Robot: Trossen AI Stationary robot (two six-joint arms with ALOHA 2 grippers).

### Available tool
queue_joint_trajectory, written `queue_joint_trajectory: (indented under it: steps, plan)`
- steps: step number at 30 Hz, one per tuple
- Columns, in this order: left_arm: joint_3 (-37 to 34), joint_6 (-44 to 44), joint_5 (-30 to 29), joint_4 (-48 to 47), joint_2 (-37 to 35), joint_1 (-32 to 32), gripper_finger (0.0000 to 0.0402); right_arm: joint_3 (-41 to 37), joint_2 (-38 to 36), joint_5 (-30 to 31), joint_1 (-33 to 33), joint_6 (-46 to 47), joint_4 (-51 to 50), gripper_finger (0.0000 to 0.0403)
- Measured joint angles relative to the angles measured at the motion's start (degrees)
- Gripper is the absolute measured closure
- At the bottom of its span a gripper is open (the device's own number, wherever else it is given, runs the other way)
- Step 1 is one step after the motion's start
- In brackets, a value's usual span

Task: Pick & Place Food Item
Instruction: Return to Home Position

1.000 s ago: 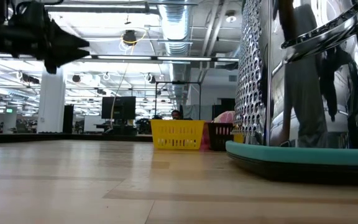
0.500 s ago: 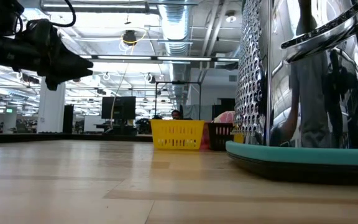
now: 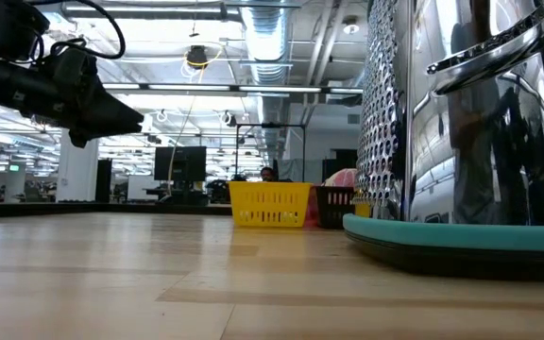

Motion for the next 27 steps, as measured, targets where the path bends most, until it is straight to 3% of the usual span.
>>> queue_joint_trajectory:
  steps: [6,12,18,24,27]
  plan:
    - [0.0,0.0,0.0,-0.1,1.7,0.0,0.0259,-1.0,-10.4,1.5,4.1,-3.3,-11.1,0.0321]
    - [0.0,0.0,0.0,0.1,2.3,0.0,0.0258,-1.0,-10.3,4.3,8.2,-8.3,-10.8,0.0321]
    - [0.0,0.0,0.0,0.3,2.7,0.0,0.0258,-1.0,-8.6,7.0,7.7,-10.5,-10.7,0.0321]
    - [0.0,0.0,0.0,0.7,2.7,0.0,0.0257,-1.1,-6.0,7.1,8.0,8.4,-10.4,0.0321]
    - [0.0,0.0,0.0,1.2,2.7,0.0,0.0257,-1.1,-6.0,7.1,8.0,12.5,-10.4,0.0321]
